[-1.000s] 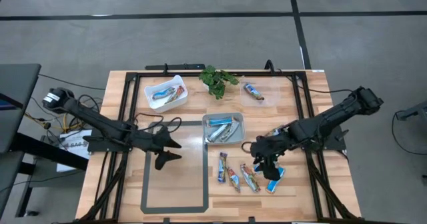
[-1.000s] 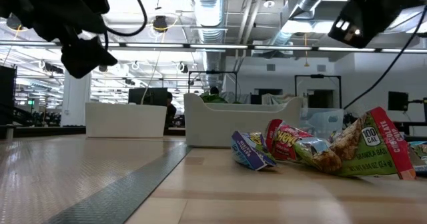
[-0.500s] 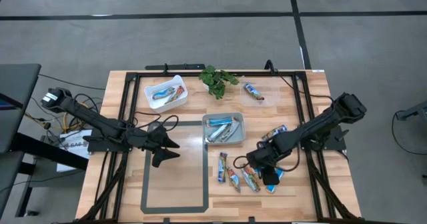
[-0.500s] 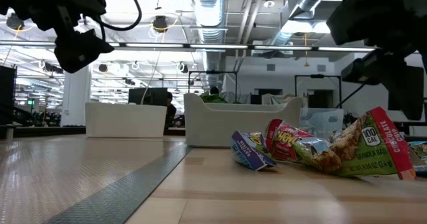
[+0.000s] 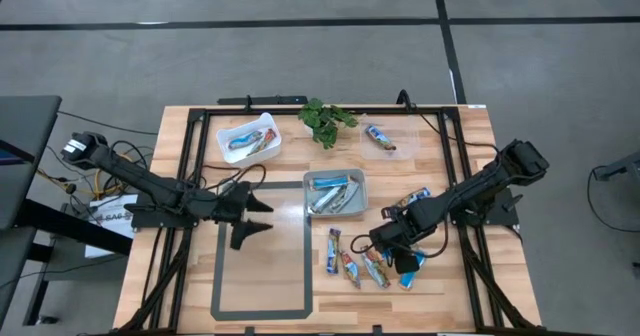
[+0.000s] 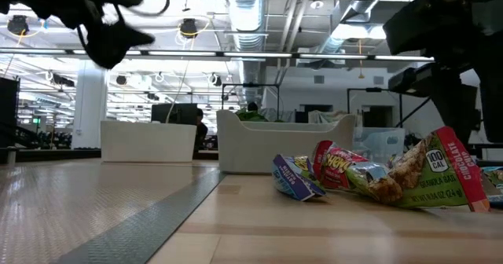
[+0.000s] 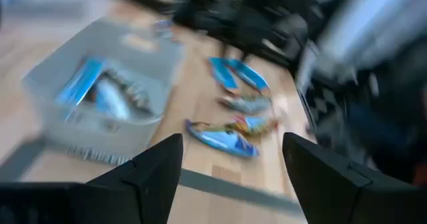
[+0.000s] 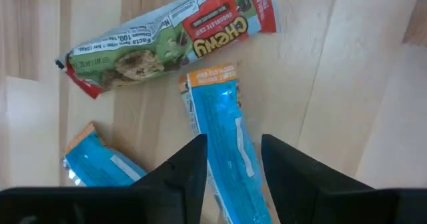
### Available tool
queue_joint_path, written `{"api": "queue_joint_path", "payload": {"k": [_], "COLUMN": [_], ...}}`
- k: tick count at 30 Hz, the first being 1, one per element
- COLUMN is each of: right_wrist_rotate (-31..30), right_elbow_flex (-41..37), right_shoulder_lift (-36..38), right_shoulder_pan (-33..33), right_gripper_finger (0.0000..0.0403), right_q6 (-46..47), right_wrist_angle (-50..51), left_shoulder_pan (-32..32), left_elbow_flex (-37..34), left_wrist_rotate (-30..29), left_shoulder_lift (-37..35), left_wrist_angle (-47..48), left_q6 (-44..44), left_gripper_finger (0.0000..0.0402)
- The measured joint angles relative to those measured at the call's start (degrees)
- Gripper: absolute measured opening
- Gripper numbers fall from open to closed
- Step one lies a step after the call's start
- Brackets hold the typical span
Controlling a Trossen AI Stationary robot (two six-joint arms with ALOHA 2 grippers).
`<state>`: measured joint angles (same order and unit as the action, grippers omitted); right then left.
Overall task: Pick and place Granola Bars by type
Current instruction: Put the yellow granola bar into the gray bin
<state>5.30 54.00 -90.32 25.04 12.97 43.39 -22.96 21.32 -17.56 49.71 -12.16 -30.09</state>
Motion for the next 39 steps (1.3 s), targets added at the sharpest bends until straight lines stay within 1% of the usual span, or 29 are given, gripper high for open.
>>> {"api": "queue_joint_path", "payload": {"k": [1,4,9,20,26,30,33,36,39], "right_wrist_rotate": [-0.1,0.5,0.8,1.4,1.6,2.5,2.8,2.4,2.0], "right_elbow_flex": [-0.2,-1.4,-2.2,-2.2,-2.2,-1.7,-1.6,-1.8,-1.9], "right_shoulder_lift": [0.0,0.0,0.0,0.0,-4.6,-8.3,-9.5,-9.3,-8.4], "right_shoulder_pan": [0.0,0.0,0.5,2.3,2.8,2.2,1.8,1.8,1.8], "right_gripper_finger": [0.0134,0.0134,0.0134,0.0134,0.0134,0.0134,0.0133,0.0117,0.0082], "right_q6": [-0.4,-1.0,-1.8,-3.0,-3.9,-3.5,-3.4,-3.4,-3.4], "right_wrist_angle": [-0.3,-0.1,-0.1,-0.7,-3.0,-2.5,-2.5,-3.0,-3.7], "left_shoulder_pan": [0.0,0.4,0.3,0.3,0.3,0.3,0.3,0.3,0.3], "left_elbow_flex": [0.0,0.0,0.0,0.0,0.0,0.0,0.0,0.0,0.0], "left_wrist_rotate": [1.3,1.9,2.0,2.0,2.0,2.0,2.2,3.4,4.1], "left_shoulder_lift": [0.0,0.0,0.0,0.0,0.0,0.0,0.0,0.0,0.0], "left_wrist_angle": [0.0,1.8,5.5,6.2,6.2,6.0,5.4,5.0,4.9], "left_q6": [3.5,5.3,5.4,4.9,4.9,4.9,4.9,4.9,4.9], "left_gripper_finger": [0.0251,0.0251,0.0251,0.0251,0.0251,0.0251,0.0251,0.0251,0.0251]}}
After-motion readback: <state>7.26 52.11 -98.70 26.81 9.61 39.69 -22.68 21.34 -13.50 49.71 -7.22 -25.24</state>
